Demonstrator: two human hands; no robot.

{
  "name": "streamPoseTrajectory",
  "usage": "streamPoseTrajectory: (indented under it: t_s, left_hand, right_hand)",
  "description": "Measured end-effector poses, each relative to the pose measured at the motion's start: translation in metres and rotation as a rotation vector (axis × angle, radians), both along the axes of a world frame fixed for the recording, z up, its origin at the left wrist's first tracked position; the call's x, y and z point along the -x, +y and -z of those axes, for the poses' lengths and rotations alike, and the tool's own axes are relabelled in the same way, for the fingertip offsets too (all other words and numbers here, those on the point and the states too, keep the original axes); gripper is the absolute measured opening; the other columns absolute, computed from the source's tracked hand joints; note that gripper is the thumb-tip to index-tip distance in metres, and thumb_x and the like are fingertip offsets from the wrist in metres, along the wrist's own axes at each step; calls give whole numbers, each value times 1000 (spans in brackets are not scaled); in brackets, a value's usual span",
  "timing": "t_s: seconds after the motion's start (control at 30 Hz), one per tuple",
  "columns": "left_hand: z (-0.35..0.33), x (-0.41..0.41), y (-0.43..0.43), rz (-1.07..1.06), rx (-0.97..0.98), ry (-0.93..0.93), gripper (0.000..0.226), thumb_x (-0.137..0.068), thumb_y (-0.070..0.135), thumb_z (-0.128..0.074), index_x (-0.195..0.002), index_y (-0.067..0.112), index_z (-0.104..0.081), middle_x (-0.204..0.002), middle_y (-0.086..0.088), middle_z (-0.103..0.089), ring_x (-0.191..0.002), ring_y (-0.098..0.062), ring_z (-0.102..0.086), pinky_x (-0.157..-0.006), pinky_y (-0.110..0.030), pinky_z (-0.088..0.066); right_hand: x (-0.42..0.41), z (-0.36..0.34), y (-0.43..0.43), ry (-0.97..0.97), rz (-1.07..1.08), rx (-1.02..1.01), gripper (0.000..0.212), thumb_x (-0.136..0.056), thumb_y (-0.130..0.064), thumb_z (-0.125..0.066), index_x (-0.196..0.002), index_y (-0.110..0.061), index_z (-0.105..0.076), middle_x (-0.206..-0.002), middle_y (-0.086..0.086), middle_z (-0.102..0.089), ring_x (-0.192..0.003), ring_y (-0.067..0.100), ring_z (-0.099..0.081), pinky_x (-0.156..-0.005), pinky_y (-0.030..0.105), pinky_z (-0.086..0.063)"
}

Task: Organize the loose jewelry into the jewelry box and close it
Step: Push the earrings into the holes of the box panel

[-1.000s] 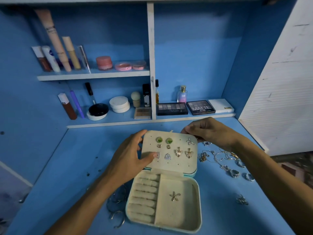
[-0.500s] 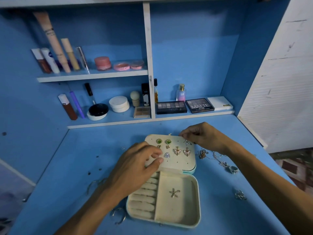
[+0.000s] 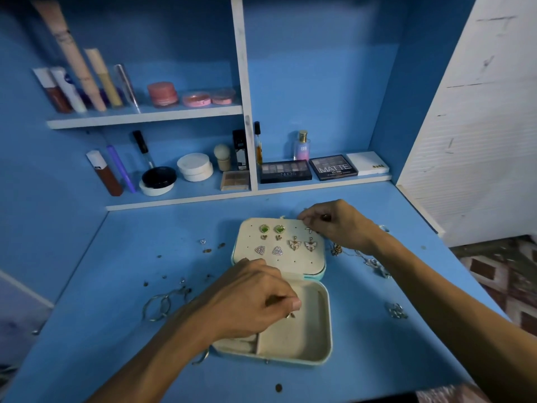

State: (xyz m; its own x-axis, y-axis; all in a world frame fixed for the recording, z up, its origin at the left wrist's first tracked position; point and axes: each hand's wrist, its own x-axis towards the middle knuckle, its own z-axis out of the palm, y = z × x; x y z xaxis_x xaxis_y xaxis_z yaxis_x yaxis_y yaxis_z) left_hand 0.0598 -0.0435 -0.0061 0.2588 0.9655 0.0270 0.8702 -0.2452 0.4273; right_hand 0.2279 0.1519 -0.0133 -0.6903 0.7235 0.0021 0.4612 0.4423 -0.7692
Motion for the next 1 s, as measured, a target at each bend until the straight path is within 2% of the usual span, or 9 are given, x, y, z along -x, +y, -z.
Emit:
streamPoseTrajectory:
  t_s: [0.07, 0.17, 0.33, 0.43, 0.53, 0.67, 0.8, 0.9, 1.0]
  left_hand:
    - [0, 1, -1, 0, 20, -18, 30, -93, 59, -58, -104, 37, -75, -84, 15, -65, -84, -3, -49, -84, -25, -41]
    - [3, 1, 1, -6, 41, -17, 24, -88, 54, -69, -107, 40, -75, -92, 20, -66, -89, 0, -48, -85, -24, -41]
    - [7, 0, 1, 2, 29, -39, 17, -92, 45, -68, -103, 35, -76, -88, 25, -61, -89, 1, -50, -81, -18, -39]
    - [5, 3, -2, -78, 5, -201, 11, -94, 38, -68, -99, 31, -75, -91, 19, -65, -88, 1, -57, -75, -13, -43]
    - [-2, 15, -5, -205, -35, -415, 6, -95, 27, -69, -96, 24, -74, -90, 18, -71, -86, -2, -66, -75, -16, -50]
    - [-3, 41, -10, -380, -116, -451, 4, -95, 22, -69, -94, 25, -72, -89, 17, -73, -88, -6, -69, -80, -27, -55]
    - [-4, 47, -16, -497, -150, -529, 5, -94, 19, -70, -94, 23, -72, -87, 13, -74, -86, -7, -69, -76, -21, -54]
    - [-4, 38, -13, -489, -116, -626, 6, -96, 19, -67, -94, 21, -73, -86, 5, -74, -76, -13, -66, -71, -27, -53]
    - [-8, 28, -4, -503, 8, -861, 10, -93, 24, -69, -98, 19, -76, -84, 5, -75, -71, -6, -61, -71, -21, -50]
  right_hand:
    - [0, 0, 0, 2, -3, 10, 19, -99, -20, -61, -113, -23, -74, -117, -5, -72, -107, 13, -66, -96, 37, -55]
    - [-1, -1, 0, 1, 1, 18, 19, -100, -21, -60, -113, -23, -74, -117, -5, -72, -107, 14, -66, -95, 36, -55]
    - [-1, 0, -1, -11, -3, 17, 20, -100, -22, -60, -114, -23, -74, -119, -5, -71, -108, 13, -65, -95, 36, -56]
    - [-1, -1, 0, -17, -6, 15, 20, -100, -23, -60, -115, -23, -73, -121, -6, -71, -108, 13, -64, -94, 35, -56]
    - [0, -1, 1, -22, -13, 1, 20, -100, -23, -59, -114, -24, -73, -121, -6, -70, -110, 13, -64, -94, 34, -56]
    - [2, -1, 1, -32, -18, -7, 21, -101, -21, -58, -115, -21, -73, -122, -6, -69, -110, 15, -63, -92, 32, -56]
    - [5, -2, 1, -17, -3, -2, 20, -100, -19, -59, -113, -20, -75, -113, -8, -72, -105, 13, -65, -80, 21, -53]
    - [7, -2, 0, -7, 4, 14, 19, -100, -19, -59, -110, -22, -75, -110, -8, -73, -103, 12, -66, -83, 26, -56]
    - [6, -2, 0, -1, 0, 31, 19, -100, -19, -60, -110, -23, -75, -111, -8, -73, -104, 13, -66, -85, 30, -58]
